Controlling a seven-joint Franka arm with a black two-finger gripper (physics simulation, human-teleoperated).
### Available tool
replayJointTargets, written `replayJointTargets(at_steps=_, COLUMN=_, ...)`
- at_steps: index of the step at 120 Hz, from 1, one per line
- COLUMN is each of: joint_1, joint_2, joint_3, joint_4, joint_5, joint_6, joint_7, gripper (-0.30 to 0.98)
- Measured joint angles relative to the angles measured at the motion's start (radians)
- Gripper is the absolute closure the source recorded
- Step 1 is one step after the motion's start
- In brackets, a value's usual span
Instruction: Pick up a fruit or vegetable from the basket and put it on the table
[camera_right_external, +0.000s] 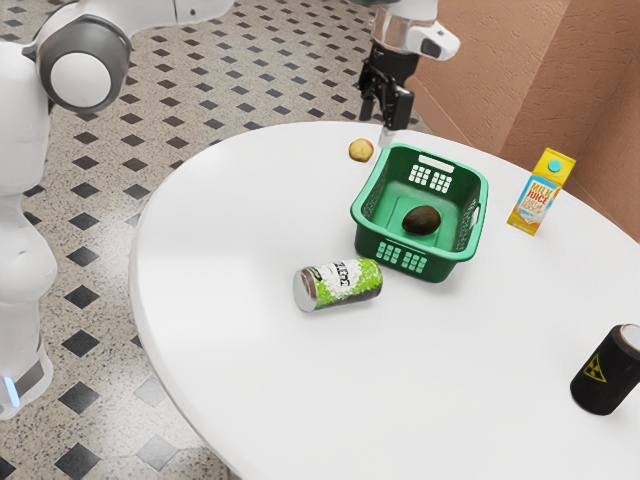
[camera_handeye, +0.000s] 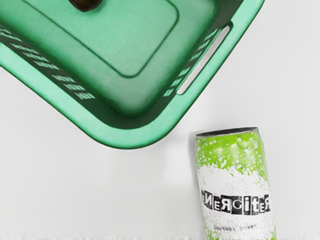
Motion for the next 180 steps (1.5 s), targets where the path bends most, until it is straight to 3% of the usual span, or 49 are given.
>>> replayJointTargets(at_steps=46, joint_1=0.000, joint_2=0.001, joint_3=0.000, joint_4=0.003, joint_5=0.002, joint_6=-0.028, joint_7=-0.022, gripper=0.00)
replayJointTargets(at_steps=59, joint_1=0.001, joint_2=-0.041, joint_3=0.002, joint_4=0.137, joint_5=-0.007, joint_6=-0.074, joint_7=-0.028, gripper=0.00)
replayJointTargets(at_steps=81, joint_1=0.008, joint_2=-0.027, joint_3=0.036, joint_4=0.161, joint_5=-0.009, joint_6=-0.112, joint_7=-0.050, gripper=0.00)
replayJointTargets(at_steps=94, joint_1=0.012, joint_2=0.058, joint_3=0.094, joint_4=0.156, joint_5=0.025, joint_6=-0.101, joint_7=-0.081, gripper=0.00)
replayJointTargets(at_steps=114, joint_1=0.000, joint_2=0.090, joint_3=0.101, joint_4=0.136, joint_5=0.074, joint_6=-0.071, joint_7=-0.134, gripper=0.00)
replayJointTargets(at_steps=152, joint_1=-0.004, joint_2=0.088, joint_3=-0.077, joint_4=0.140, joint_5=0.067, joint_6=-0.045, joint_7=-0.223, gripper=0.00)
replayJointTargets(at_steps=180, joint_1=-0.119, joint_2=0.298, joint_3=-0.082, joint_4=0.142, joint_5=0.129, joint_6=0.177, joint_7=-0.241, gripper=0.00)
